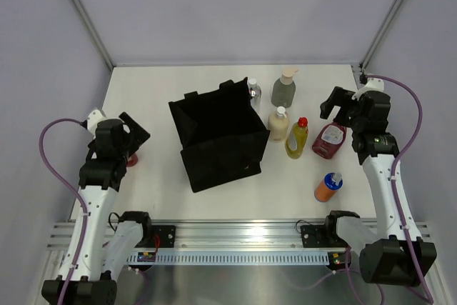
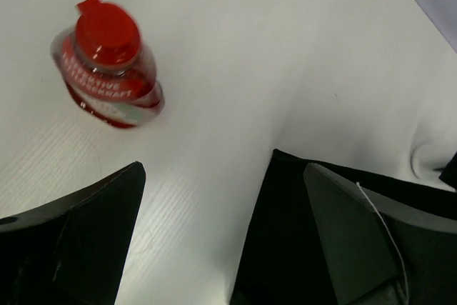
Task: Place the personal care products into the canvas bag
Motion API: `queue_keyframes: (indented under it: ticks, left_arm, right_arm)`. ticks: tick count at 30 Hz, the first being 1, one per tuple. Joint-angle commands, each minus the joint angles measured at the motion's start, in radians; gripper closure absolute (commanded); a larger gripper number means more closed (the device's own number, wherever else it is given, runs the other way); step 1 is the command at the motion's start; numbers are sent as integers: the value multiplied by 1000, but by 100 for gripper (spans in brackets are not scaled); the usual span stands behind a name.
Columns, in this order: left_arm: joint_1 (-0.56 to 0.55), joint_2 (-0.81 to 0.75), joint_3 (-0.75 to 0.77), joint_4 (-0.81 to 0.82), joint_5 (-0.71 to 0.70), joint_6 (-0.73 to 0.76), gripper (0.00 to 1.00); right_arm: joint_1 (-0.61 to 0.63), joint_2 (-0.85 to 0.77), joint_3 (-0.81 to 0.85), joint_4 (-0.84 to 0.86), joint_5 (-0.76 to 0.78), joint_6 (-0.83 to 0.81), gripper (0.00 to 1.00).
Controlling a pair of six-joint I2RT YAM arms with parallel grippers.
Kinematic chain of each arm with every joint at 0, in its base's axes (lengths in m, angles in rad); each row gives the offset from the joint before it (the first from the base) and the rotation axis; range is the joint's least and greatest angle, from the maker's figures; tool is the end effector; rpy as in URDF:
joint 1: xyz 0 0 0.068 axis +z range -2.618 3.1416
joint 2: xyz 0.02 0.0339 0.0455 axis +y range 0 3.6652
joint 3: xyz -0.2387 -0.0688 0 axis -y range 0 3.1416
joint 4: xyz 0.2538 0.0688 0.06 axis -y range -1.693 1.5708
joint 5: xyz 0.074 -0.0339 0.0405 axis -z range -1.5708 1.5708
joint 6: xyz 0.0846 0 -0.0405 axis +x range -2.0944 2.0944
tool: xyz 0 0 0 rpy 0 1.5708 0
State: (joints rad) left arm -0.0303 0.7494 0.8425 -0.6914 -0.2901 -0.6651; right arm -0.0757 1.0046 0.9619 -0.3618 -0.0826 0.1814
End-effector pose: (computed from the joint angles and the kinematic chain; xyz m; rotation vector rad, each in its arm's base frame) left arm 0.2211 0.0175 0.2721 -0.8233 1.9778 -0.0914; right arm 0.2933 -0.0152 0.3018 0.1999 1.9668 0.1504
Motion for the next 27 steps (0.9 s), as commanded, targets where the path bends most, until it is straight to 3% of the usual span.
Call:
queue_keyframes:
  ticks: [1,6,8,15,20,27]
  left_arm:
    - [3,-4,34,-92,-116,-214,1]
    - [3,25,30,-174,-216,-310,1]
    - [3,39,33,-175,-233,-324,2]
    - [15,177,46,-132,-285,-363,1]
    - [64,327,92,-79,-336,-370,1]
    - [93,404,47,21,-406,-412,4]
  right_arm:
    - [-1,-47,9,43,-130,-78,0]
    - [-1,-101,-58,2,-564,-417,0]
    - [-1,-94,-39,-78,-667,-517,1]
    - [1,-31,26,-224,-759,-640,1]
    - [-1,-35,28,-238,-786,-677,0]
    - [-1,-37,28,-230,-790,-672,0]
